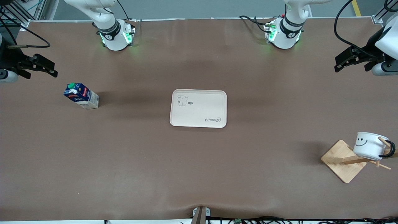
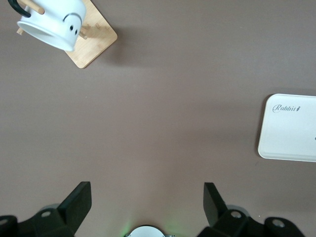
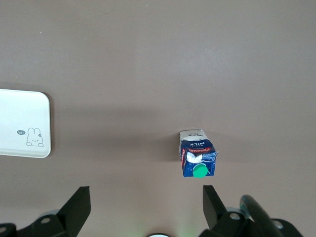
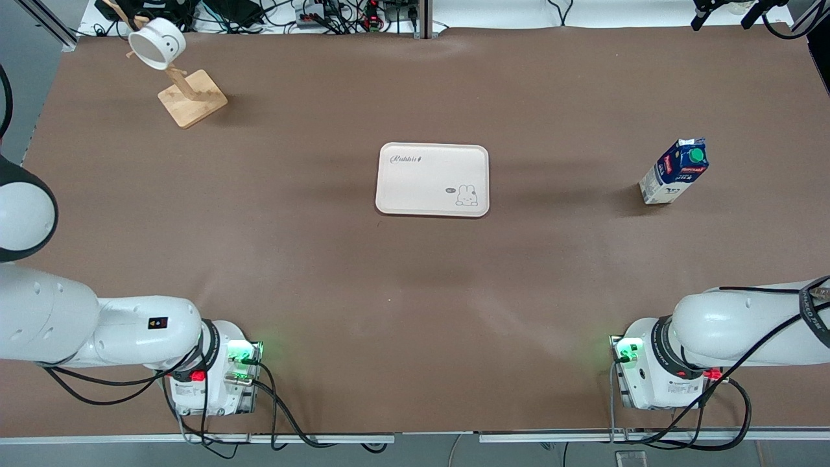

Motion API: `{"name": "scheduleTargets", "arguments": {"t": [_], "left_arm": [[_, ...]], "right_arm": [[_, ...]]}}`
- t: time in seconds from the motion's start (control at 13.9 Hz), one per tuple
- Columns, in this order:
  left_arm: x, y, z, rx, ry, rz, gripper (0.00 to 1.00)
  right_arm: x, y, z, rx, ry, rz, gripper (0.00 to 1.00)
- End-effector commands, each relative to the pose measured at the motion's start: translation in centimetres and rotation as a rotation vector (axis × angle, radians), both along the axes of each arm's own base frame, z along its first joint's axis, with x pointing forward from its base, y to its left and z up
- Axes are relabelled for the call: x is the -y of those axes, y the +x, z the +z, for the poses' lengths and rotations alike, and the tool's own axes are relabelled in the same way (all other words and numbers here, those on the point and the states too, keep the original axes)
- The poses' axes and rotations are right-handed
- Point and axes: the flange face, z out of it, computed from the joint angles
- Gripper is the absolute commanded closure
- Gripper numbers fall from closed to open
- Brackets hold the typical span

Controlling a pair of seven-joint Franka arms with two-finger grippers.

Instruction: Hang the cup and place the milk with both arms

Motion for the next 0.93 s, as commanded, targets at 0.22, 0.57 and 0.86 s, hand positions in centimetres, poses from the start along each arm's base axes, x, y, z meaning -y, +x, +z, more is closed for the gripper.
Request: {"name": "scheduleTargets", "arguments": {"t": [0.22, 0.57, 0.86], "left_arm": [[0.6, -0.1, 0.5, 0.012, -0.012, 0.003, 0.00], [0.0, -0.1, 1.3, 0.028, -0.007, -0.005, 0.00], [-0.1, -0.3, 1.2, 0.022, -0.006, -0.002, 0.00]], "right_arm": [[0.7, -0.5, 0.2, -0.004, 0.014, -0.004, 0.00], [0.8, -0.5, 0.2, -0.004, 0.016, -0.005, 0.00], [0.8, -0.5, 0.2, -0.004, 0.016, -0.005, 0.00]]}}
